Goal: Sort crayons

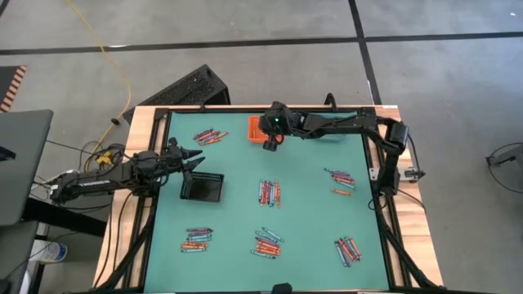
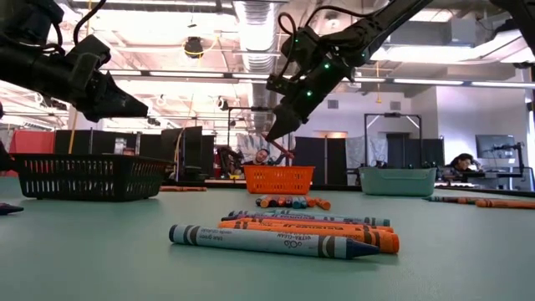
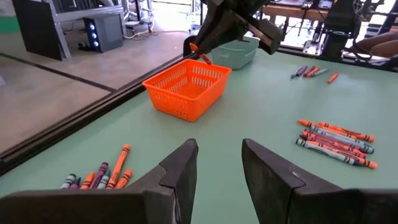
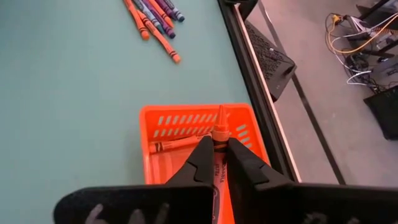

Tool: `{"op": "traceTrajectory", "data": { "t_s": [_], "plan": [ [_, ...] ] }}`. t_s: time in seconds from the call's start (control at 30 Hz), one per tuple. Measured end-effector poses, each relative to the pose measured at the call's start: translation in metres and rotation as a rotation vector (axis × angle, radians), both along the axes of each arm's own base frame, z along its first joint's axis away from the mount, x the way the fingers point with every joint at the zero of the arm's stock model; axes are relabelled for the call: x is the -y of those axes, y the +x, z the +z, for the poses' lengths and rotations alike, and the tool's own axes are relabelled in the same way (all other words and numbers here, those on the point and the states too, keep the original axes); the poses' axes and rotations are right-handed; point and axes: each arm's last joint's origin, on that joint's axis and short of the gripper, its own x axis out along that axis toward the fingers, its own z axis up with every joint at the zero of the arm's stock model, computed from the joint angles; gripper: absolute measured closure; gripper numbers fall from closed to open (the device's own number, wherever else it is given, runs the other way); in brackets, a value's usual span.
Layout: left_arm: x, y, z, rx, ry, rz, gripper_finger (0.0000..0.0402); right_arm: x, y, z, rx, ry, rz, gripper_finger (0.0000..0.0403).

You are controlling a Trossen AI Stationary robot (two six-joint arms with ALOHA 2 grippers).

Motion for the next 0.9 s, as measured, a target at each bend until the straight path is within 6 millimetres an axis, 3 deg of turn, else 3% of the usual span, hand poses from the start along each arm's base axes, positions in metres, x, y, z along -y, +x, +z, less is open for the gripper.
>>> {"op": "traceTrajectory", "data": {
  "t_s": [0.17,0.3,0.5,0.63,0.77,0.9],
  "plan": [
    [0.0,0.0,0.0,-0.001,0.0,0.0,0.0286,0.001,-0.001,0.0,-0.017,-0.025,-0.038,0.0372],
    [0.0,0.0,0.0,-0.004,-0.001,0.0,0.0286,-0.005,-0.01,0.012,-0.04,-0.001,-0.054,0.0372],
    [0.0,0.0,-0.002,-0.017,-0.006,-0.001,0.0286,-0.024,-0.046,0.053,-0.04,0.16,-0.13,0.0372],
    [0.0,0.0,-0.002,-0.021,-0.012,-0.005,0.0286,-0.046,-0.073,0.067,-0.112,0.366,-0.161,0.0372],
    [0.0,0.0,-0.002,-0.022,-0.012,-0.005,0.0286,-0.074,-0.09,0.058,-0.191,0.5,-0.242,0.0372],
    [0.0,0.0,-0.003,-0.022,-0.029,-0.002,0.0286,-0.106,-0.101,0.028,-0.284,0.574,-0.294,0.0372]
  ]
}}
